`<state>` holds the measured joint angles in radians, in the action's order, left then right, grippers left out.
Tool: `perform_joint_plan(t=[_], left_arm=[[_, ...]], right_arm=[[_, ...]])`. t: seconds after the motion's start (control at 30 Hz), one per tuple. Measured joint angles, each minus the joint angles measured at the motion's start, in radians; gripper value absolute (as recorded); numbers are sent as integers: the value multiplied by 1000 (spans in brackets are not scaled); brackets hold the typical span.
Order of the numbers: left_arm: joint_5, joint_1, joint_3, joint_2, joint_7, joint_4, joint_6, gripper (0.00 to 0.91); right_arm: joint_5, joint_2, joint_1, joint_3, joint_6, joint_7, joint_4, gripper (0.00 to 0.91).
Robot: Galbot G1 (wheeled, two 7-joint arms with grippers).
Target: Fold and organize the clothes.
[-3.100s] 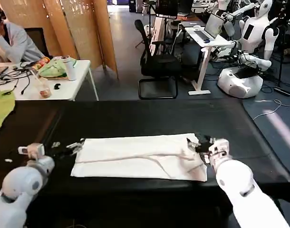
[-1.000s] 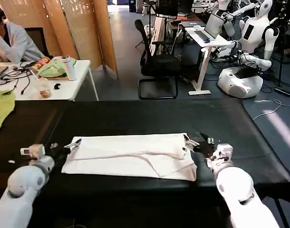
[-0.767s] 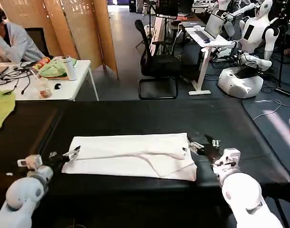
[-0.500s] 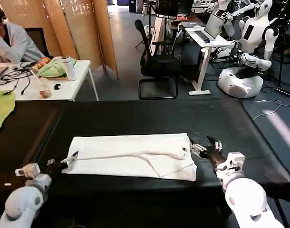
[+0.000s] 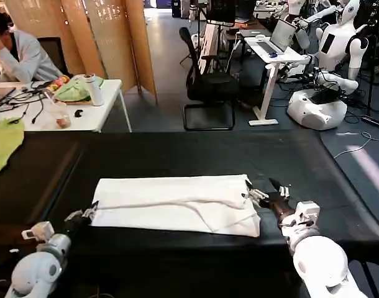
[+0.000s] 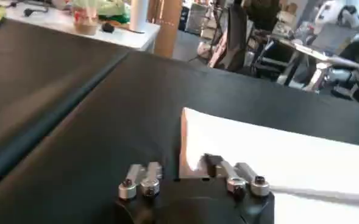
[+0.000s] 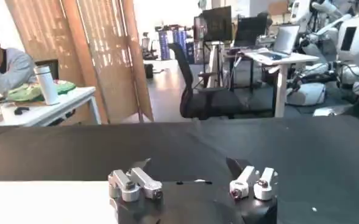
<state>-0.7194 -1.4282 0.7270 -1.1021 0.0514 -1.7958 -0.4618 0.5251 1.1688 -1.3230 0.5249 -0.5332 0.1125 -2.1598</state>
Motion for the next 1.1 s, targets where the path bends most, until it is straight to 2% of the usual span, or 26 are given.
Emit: perform_joint_plan(t=[0.43, 0.73, 0.9, 1.1], left_arm=[[68, 14, -7, 12, -1, -26, -10, 0], [437, 6, 20, 40, -22, -5, 90, 0], [557, -21, 57, 77, -29, 12, 114, 0], [509, -47, 89, 112, -31, -6, 108, 0]], right_arm=[[-5, 18, 6, -4, 1, 0, 6, 878], [-13, 38, 3, -4, 8, 2, 15, 878], [-13, 44, 1, -3, 12, 3, 17, 878], [-33, 66, -11, -19, 16, 1, 14, 878]])
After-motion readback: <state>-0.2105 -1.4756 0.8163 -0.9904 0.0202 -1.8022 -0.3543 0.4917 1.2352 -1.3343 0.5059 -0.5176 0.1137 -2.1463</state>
